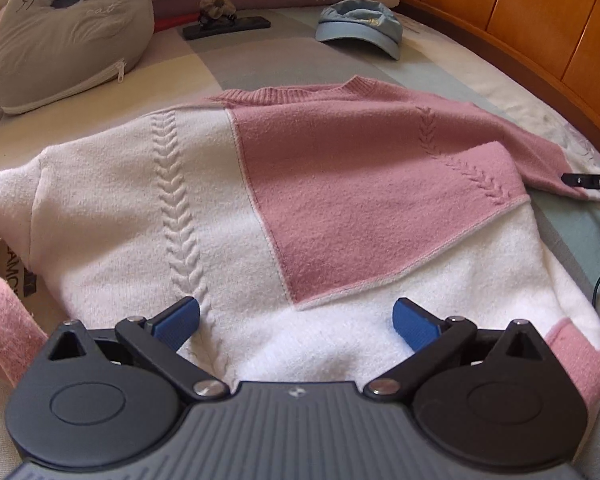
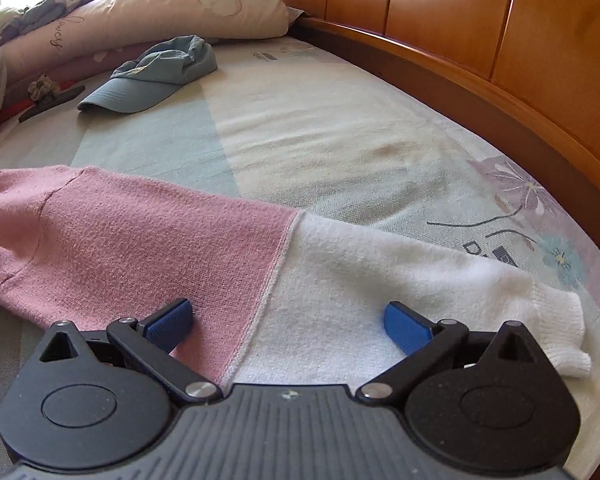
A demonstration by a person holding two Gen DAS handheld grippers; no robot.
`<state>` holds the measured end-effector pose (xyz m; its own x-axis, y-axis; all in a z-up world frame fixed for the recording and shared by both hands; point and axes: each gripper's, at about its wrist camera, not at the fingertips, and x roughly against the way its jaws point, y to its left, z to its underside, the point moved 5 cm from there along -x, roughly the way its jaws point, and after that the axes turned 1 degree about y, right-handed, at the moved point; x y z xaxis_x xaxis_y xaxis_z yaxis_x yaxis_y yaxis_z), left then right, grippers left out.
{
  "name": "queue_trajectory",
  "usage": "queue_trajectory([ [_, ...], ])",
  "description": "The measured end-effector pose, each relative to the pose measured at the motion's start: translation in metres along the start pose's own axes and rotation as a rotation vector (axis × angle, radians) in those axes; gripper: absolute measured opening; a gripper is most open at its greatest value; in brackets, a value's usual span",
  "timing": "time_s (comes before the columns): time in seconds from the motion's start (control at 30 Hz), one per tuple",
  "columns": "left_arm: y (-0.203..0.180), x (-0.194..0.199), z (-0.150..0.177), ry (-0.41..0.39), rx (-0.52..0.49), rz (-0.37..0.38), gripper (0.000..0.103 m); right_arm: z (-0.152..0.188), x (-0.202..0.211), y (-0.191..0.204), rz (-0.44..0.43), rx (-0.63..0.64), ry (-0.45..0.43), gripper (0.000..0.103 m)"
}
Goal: Fold clothes
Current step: 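Release the sleeve and move both grippers toward the sweater collar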
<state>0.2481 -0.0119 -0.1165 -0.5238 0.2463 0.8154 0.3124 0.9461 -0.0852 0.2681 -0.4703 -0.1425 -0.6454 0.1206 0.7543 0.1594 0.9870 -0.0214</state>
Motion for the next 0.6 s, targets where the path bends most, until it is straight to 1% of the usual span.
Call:
queue_trajectory([
  [0.1, -0.001, 0.006, -0.024, -0.055, -0.063, -0.022, 0.102, -0.011, 0.0, 0.003, -0.004, -0.013, 0.081, 0.103],
  [0.13, -0.001, 0.008, -0.033, -0.074, -0.082, -0.028, 0.102, -0.016, 0.002, 0.006, -0.02, -0.021, 0.086, 0.103],
  [0.2, 0.0, 0.006, -0.058, -0.114, -0.122, -0.047, 0.102, -0.029, 0.009, 0.019, -0.074, -0.013, 0.049, 0.103],
  [0.27, 0.002, -0.002, -0.082, -0.155, -0.143, -0.066, 0.102, -0.047, 0.013, 0.042, -0.103, 0.023, 0.021, 0.103],
  [0.3, 0.005, -0.008, -0.094, -0.166, -0.141, -0.075, 0.102, -0.057, 0.014, 0.056, -0.115, 0.049, 0.007, 0.103],
  [0.4, 0.02, -0.031, -0.122, -0.17, -0.083, -0.09, 0.102, -0.082, 0.01, 0.104, -0.16, 0.133, -0.018, 0.103],
  [0.5, 0.029, -0.048, -0.133, -0.163, -0.01, -0.054, 0.101, -0.103, 0.0, 0.157, -0.208, 0.231, -0.023, 0.103],
  [0.53, 0.028, -0.051, -0.134, -0.163, -0.001, -0.024, 0.101, -0.107, -0.005, 0.175, -0.219, 0.264, -0.022, 0.103],
  [0.6, 0.021, -0.055, -0.13, -0.172, -0.025, 0.059, 0.101, -0.115, -0.013, 0.207, -0.242, 0.321, -0.021, 0.103],
])
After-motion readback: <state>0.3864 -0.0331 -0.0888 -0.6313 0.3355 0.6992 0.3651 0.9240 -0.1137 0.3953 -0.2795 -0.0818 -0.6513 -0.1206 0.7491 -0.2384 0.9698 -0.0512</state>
